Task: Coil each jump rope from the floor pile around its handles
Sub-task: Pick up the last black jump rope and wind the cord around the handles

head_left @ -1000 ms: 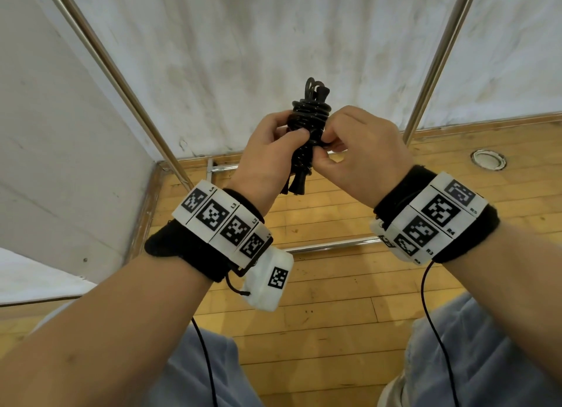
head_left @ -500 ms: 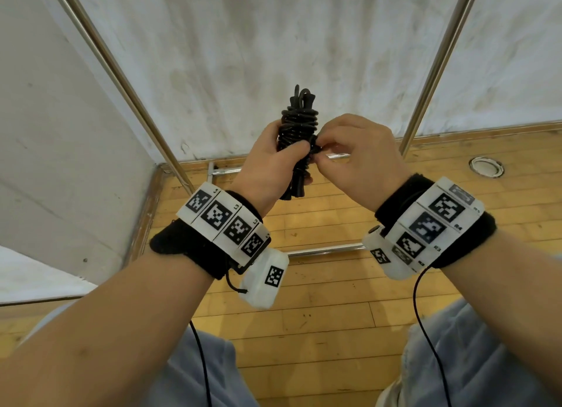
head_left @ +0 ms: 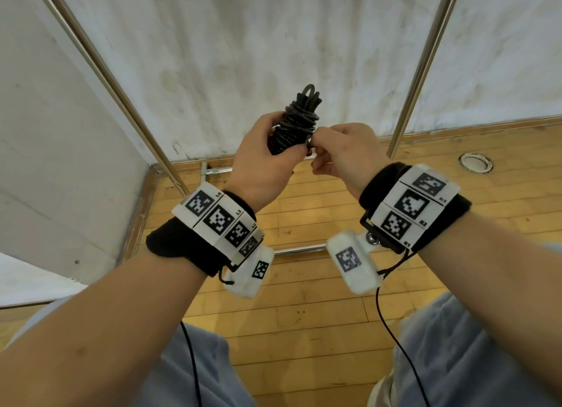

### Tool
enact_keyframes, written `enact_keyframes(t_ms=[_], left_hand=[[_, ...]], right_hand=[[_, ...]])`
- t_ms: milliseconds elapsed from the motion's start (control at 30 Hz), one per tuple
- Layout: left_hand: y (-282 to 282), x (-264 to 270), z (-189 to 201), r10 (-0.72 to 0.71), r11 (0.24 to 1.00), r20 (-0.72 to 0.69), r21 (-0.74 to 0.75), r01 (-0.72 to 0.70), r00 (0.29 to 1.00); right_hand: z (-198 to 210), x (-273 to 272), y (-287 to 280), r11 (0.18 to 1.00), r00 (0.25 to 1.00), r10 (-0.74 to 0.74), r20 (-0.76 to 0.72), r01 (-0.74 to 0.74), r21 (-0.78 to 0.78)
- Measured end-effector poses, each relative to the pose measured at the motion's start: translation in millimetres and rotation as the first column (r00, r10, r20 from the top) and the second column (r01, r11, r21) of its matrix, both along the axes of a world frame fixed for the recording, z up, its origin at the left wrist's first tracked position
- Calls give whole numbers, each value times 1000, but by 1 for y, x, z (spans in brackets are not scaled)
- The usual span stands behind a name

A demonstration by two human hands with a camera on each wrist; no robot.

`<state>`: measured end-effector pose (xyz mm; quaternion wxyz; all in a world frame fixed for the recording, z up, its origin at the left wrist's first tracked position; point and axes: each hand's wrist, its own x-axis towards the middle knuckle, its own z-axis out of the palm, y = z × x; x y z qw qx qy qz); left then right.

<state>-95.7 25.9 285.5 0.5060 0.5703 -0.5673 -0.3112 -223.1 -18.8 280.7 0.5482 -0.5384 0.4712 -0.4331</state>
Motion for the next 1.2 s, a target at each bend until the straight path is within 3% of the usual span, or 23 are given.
enact_keyframes(t_ms=[167,267,367,467,567,733,900,1200], left_hand=[[2,-2,2,-41,998,-168,45,49,985],[1,1,1,-34,991,-267,115,67,963],[1,2,0,-50,991,-175,111,70,983],[-2,-1,-1,51,994,-40,95,-47,998],[-6,1,0,88,991,-56,102,-82,995],[-3,6,7,33,998,-179,63,-22,983],[3,3,11,118,993,-173,-5,-121,978],[10,10,8,-50,994,-175,84,66,983]], right_hand=[[2,-4,-3,999,996,-8,94,4,41],[0,-2,1,998,997,50,63,-52,32],[-1,1,4,999,998,48,26,-49,3],[0,6,6,997,998,23,-54,-27,-67],[2,9,7,992,995,2,-97,-15,-128],[5,8,10,986,997,5,-81,-19,-167],[11,11,10,987,998,8,-69,-19,-161],[9,-9,-9,999,999,-16,-49,14,-37]])
